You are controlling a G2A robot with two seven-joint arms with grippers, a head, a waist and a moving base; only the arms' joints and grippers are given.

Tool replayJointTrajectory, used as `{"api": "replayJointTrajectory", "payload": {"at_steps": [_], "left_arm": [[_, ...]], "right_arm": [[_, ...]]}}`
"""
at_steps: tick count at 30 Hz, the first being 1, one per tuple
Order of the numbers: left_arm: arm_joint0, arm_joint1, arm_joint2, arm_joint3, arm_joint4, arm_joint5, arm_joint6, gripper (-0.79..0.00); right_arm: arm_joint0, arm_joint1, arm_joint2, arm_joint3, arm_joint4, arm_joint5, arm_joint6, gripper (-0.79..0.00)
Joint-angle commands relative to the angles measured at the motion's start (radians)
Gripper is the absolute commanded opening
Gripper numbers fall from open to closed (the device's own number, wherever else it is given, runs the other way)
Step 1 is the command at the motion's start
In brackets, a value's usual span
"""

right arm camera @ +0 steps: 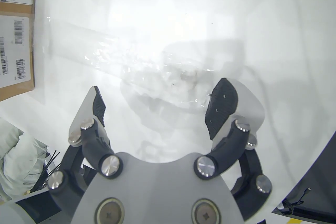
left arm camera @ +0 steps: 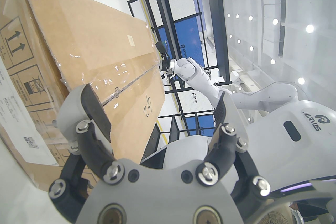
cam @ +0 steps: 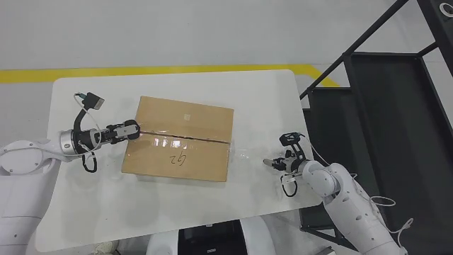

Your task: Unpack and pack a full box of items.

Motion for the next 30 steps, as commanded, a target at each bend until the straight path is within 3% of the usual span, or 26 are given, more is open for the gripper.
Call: {"api": "replayJointTrajectory", "payload": {"at_steps": [1,2,3,4,17,26,28,29,30], "left_arm": [[0.0,0.0,0.0,0.0,0.0,0.0,0.0,0.0],[0.0,0.0,0.0,0.0,0.0,0.0,0.0,0.0],[0.0,0.0,0.0,0.0,0.0,0.0,0.0,0.0],[0.0,0.0,0.0,0.0,0.0,0.0,0.0,0.0],[0.0,0.0,0.0,0.0,0.0,0.0,0.0,0.0],[0.0,0.0,0.0,0.0,0.0,0.0,0.0,0.0],[0.0,0.0,0.0,0.0,0.0,0.0,0.0,0.0],[0.0,0.0,0.0,0.0,0.0,0.0,0.0,0.0],[0.0,0.0,0.0,0.0,0.0,0.0,0.0,0.0]], "right_arm": [[0.0,0.0,-0.002,-0.003,-0.006,0.001,-0.001,-0.372],[-0.001,0.0,-0.003,-0.005,-0.01,0.002,-0.002,-0.594],[-0.002,0.0,-0.003,-0.007,-0.014,0.005,-0.004,-0.757],[-0.003,0.001,-0.003,-0.01,-0.021,0.009,-0.007,-0.785],[-0.039,-0.002,-0.034,-0.081,-0.174,0.126,-0.058,-0.785],[-0.059,0.002,0.005,-0.131,-0.109,0.068,-0.06,-0.785],[-0.078,0.008,0.027,-0.165,-0.16,0.04,-0.082,-0.785],[-0.091,0.013,0.03,-0.183,-0.219,0.021,-0.096,-0.659],[-0.104,0.016,0.032,-0.196,-0.276,0.01,-0.107,-0.231]]}}
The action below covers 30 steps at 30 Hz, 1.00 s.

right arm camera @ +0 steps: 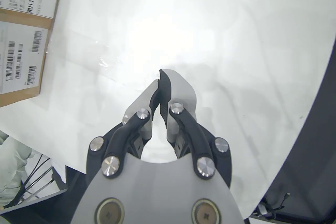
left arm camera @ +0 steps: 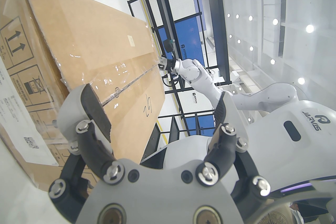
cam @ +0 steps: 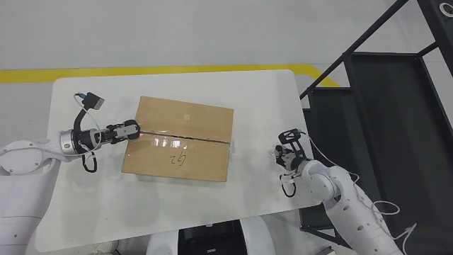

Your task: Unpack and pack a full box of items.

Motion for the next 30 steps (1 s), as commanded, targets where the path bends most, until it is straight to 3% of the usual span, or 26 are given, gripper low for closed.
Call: {"api": "replayJointTrajectory", "payload": {"at_steps": [1,7,30], "left_arm": [[0.0,0.0,0.0,0.0,0.0,0.0,0.0,0.0],[0.0,0.0,0.0,0.0,0.0,0.0,0.0,0.0],[0.0,0.0,0.0,0.0,0.0,0.0,0.0,0.0]], "right_arm": [[-0.023,0.007,-0.001,-0.024,-0.135,-0.018,-0.011,0.0],[-0.052,0.01,-0.019,-0.06,-0.253,-0.015,0.002,0.0],[0.07,-0.016,-0.129,0.08,-0.233,-0.027,0.022,0.0]]}}
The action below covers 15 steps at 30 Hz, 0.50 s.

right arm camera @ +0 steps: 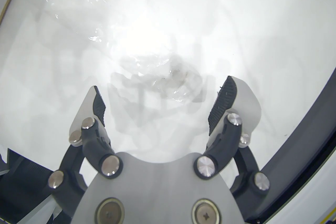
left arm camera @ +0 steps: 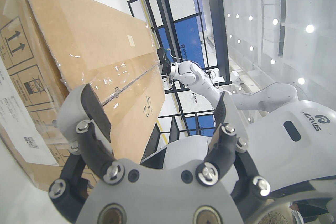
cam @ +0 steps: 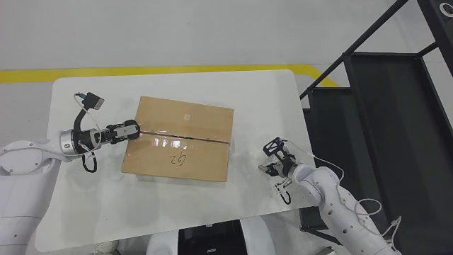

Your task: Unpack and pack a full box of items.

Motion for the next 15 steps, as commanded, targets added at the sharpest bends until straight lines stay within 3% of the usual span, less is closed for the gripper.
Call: {"api": "replayJointTrajectory", "payload": {"at_steps": [1,4,5,7,9,12,15], "left_arm": [[0.0,0.0,0.0,0.0,0.0,0.0,0.0,0.0],[0.0,0.0,0.0,0.0,0.0,0.0,0.0,0.0],[0.0,0.0,0.0,0.0,0.0,0.0,0.0,0.0],[0.0,0.0,0.0,0.0,0.0,0.0,0.0,0.0],[0.0,0.0,0.0,0.0,0.0,0.0,0.0,0.0],[0.0,0.0,0.0,0.0,0.0,0.0,0.0,0.0],[0.0,0.0,0.0,0.0,0.0,0.0,0.0,0.0]], "right_arm": [[0.006,-0.002,-0.007,0.005,-0.01,0.005,-0.002,0.0],[0.011,-0.004,-0.018,0.01,-0.021,0.016,-0.002,0.0],[0.013,-0.005,-0.021,0.012,-0.025,0.019,-0.001,-0.034],[0.016,-0.006,-0.025,0.015,-0.032,0.028,0.002,-0.142],[0.017,-0.007,-0.028,0.017,-0.043,0.038,0.004,-0.369],[0.018,-0.009,-0.031,0.017,-0.057,0.051,0.006,-0.517],[0.017,-0.01,-0.033,0.015,-0.067,0.06,0.007,-0.585]]}}
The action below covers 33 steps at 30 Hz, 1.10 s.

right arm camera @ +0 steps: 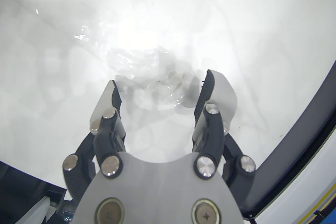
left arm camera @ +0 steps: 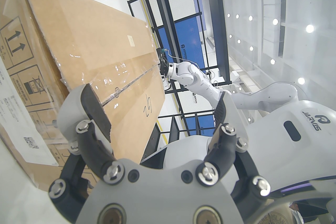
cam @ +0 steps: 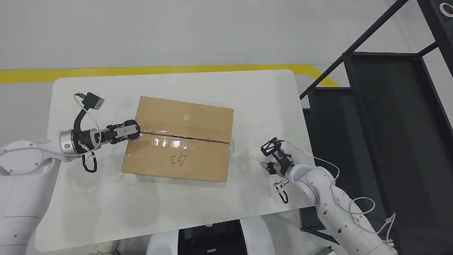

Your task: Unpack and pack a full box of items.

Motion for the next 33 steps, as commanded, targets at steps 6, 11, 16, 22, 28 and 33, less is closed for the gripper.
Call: {"api": "replayJointTrajectory", "payload": {"at_steps": [6,11,16,22,28,33], "left_arm": [[0.0,0.0,0.0,0.0,0.0,0.0,0.0,0.0],[0.0,0.0,0.0,0.0,0.0,0.0,0.0,0.0],[0.0,0.0,0.0,0.0,0.0,0.0,0.0,0.0],[0.0,0.0,0.0,0.0,0.0,0.0,0.0,0.0],[0.0,0.0,0.0,0.0,0.0,0.0,0.0,0.0],[0.0,0.0,0.0,0.0,0.0,0.0,0.0,0.0]], "right_arm": [[-0.005,-0.002,-0.002,-0.008,-0.032,0.025,0.002,-0.708],[-0.014,-0.003,0.0,-0.025,-0.056,0.047,-0.005,-0.76],[-0.042,0.001,0.03,-0.082,-0.066,0.058,-0.017,-0.779],[-0.105,0.014,0.13,-0.183,0.048,-0.043,-0.004,-0.785],[-0.152,0.035,0.279,-0.233,0.336,-0.279,0.072,-0.785],[-0.16,0.05,0.367,-0.226,0.6,-0.432,0.175,-0.785]]}}
